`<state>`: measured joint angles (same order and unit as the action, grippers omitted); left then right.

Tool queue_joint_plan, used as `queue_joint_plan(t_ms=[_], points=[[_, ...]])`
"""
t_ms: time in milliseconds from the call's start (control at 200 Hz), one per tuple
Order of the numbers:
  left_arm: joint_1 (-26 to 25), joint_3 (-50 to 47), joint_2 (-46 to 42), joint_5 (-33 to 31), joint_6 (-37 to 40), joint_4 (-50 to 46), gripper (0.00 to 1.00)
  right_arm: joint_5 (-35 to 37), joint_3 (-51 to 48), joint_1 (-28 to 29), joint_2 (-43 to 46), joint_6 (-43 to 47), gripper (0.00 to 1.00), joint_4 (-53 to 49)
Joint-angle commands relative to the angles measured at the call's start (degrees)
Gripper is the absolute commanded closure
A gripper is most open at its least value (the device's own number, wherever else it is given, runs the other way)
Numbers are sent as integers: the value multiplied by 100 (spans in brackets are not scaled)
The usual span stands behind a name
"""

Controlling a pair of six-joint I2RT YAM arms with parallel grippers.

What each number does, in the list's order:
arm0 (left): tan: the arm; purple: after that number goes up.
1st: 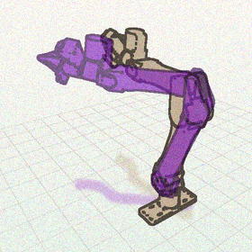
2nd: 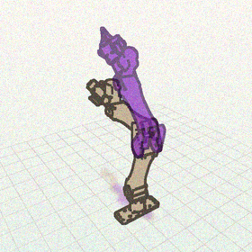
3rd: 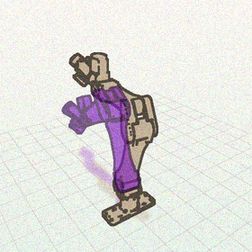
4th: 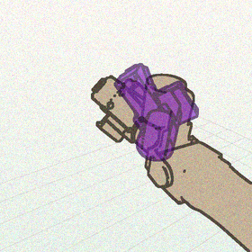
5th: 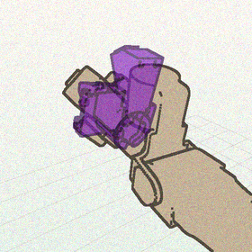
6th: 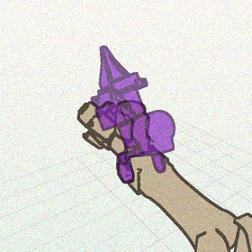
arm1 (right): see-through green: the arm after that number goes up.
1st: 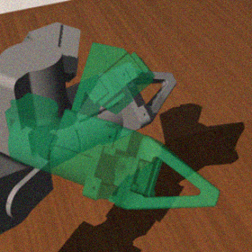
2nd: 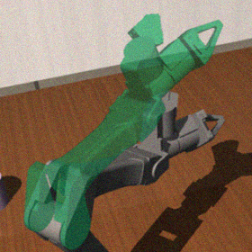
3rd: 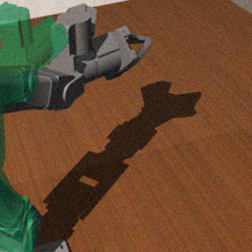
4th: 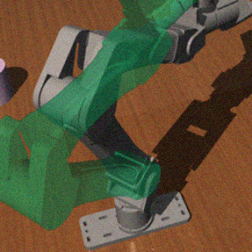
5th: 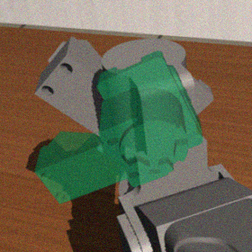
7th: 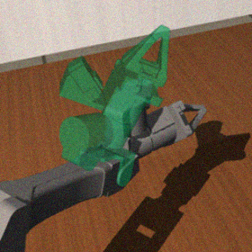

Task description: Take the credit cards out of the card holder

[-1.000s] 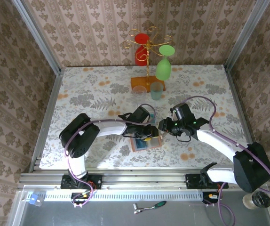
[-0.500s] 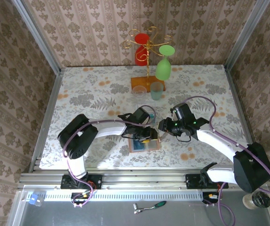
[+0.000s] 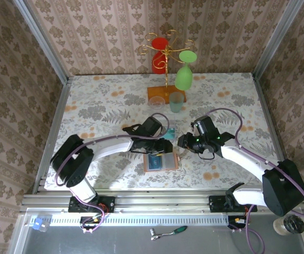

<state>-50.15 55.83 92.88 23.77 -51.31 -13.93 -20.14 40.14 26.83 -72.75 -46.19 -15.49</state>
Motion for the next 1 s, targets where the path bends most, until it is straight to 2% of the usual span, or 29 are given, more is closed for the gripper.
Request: queue_joint_plan(t_ms=[0,325,570,995], points=[[218,-362,-454,-287,93,-222,57,-139,229,148,-131,32,65,-124],[842,-1429,-1231,-344,62,-172,71,-135,654,863,-811,-98,66,82],[866,-1743,-1112,-84,-55,297,81,-166,829,1301,-1354,-248,66,362],[862,-1949,-706,3,-91,652,84,-298,829,1527,-1781,-370,66,656]])
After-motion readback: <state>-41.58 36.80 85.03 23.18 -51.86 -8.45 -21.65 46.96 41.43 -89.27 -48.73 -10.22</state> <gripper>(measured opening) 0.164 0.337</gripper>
